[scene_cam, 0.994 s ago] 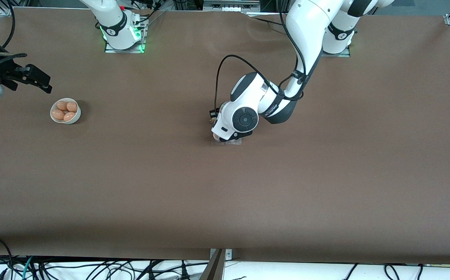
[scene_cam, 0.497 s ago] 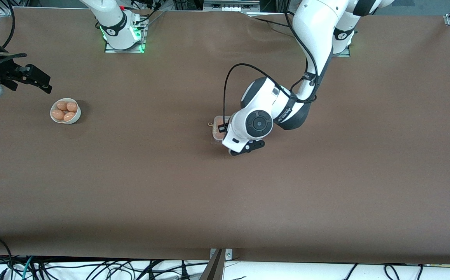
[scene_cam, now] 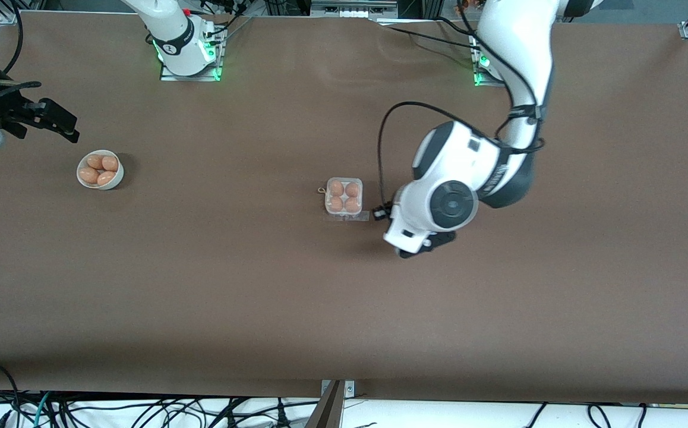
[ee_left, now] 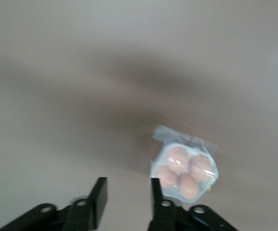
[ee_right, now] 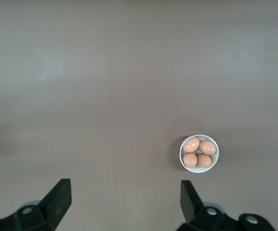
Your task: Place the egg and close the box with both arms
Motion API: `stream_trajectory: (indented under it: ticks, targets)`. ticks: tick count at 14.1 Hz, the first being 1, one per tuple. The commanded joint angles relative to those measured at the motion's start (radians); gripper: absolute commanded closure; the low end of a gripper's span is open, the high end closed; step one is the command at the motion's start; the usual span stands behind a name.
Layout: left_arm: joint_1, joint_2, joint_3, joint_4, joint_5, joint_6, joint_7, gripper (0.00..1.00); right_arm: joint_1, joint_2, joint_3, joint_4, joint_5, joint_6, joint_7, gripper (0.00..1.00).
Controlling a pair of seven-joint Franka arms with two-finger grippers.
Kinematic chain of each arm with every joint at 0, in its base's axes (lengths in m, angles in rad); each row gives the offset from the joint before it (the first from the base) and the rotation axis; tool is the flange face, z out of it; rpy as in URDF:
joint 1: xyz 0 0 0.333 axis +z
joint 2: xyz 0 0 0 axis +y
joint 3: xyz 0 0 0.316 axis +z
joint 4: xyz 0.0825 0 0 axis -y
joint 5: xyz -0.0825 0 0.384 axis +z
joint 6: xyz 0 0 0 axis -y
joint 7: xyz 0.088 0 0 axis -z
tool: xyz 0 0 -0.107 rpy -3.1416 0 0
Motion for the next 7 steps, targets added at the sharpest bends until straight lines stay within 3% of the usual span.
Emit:
stream_trajectory:
  ticks: [1,7]
  targets:
    - [0.0,-0.038,0.123,0.034,0.023,-0.044,0.058,0.0,-0.009,-0.006,0.005,0.002,0.015,0.002,-0.015,0.0]
    - [0.007,-0.102,0.344,0.057,0.022,-0.044,0.315,0.0,-0.009,-0.006,0.005,0.0,0.015,0.0,-0.015,0.0]
